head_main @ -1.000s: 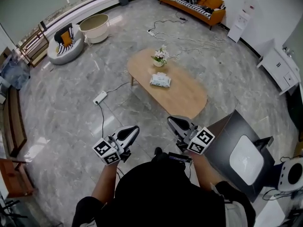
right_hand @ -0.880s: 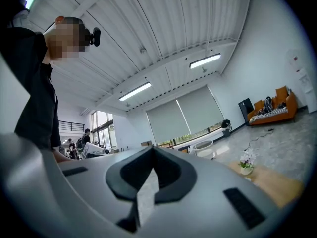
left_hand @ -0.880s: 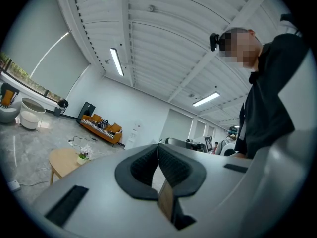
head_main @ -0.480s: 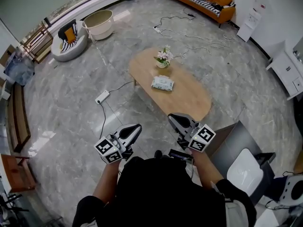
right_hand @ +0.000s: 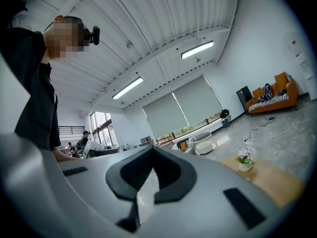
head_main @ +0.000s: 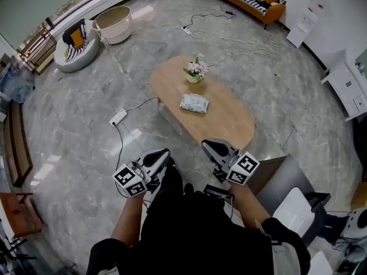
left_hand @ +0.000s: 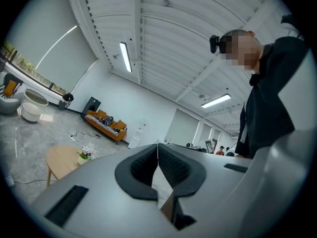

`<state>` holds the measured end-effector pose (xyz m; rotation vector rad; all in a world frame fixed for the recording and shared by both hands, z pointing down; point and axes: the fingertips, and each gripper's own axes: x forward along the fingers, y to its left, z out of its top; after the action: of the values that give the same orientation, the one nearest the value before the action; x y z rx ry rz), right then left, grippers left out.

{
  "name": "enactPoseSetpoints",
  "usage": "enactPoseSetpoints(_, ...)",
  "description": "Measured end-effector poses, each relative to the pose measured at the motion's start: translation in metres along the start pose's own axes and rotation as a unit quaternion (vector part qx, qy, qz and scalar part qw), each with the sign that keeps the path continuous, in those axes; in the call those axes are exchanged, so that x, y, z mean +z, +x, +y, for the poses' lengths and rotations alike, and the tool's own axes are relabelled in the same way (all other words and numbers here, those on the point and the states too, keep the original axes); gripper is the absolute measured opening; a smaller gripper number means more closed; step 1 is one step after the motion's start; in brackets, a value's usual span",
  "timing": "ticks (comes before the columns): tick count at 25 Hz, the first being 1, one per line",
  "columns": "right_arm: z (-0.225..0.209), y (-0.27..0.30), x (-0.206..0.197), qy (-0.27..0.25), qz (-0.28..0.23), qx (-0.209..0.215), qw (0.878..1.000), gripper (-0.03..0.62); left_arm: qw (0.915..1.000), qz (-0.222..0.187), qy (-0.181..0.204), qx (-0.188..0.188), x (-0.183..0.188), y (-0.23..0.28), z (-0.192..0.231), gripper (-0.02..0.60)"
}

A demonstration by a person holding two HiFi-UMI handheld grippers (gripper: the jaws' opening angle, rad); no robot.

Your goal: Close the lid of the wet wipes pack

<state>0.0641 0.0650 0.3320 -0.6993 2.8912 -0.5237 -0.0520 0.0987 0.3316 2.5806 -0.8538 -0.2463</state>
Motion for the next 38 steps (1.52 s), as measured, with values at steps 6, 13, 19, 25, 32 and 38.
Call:
enactPoseSetpoints(6, -0.040, 0.053, 0.013, -0.006, 0.021, -0.005, 1.000, 0.011, 0.9999, -0.001, -0.010, -0.013, 0.025, 0.023, 0.063, 0.017)
enactPoseSetpoints(13, -0.086, 0.120, 0.042, -0.020, 0.031, -0.024, 0.999, 0.011, 0.9990, -0.010, -0.018, -0.040, 0.071, 0.048, 0.139, 0.017)
enactPoseSetpoints(19, -0.113, 0.167, 0.049, -0.024, 0.039, -0.051, 0.998, 0.011, 0.9976, -0.003, -0.031, -0.062, 0.090, 0.056, 0.199, 0.017)
enactPoseSetpoints(25, -0.136, 0.190, 0.043, -0.014, 0.050, -0.073, 0.996, 0.011, 0.9966, -0.005, -0.049, -0.066, 0.090, 0.066, 0.236, 0.017)
enactPoseSetpoints(32, -0.183, 0.202, 0.038, 0.004, 0.049, -0.093, 0.994, 0.011, 0.9959, 0.014, -0.061, -0.065, 0.084, 0.097, 0.279, 0.017)
enactPoseSetpoints(38, -0.241, 0.209, 0.048, 0.020, 0.035, -0.103, 0.994, 0.011, 0.9955, 0.034, -0.057, -0.067, 0.093, 0.148, 0.313, 0.017)
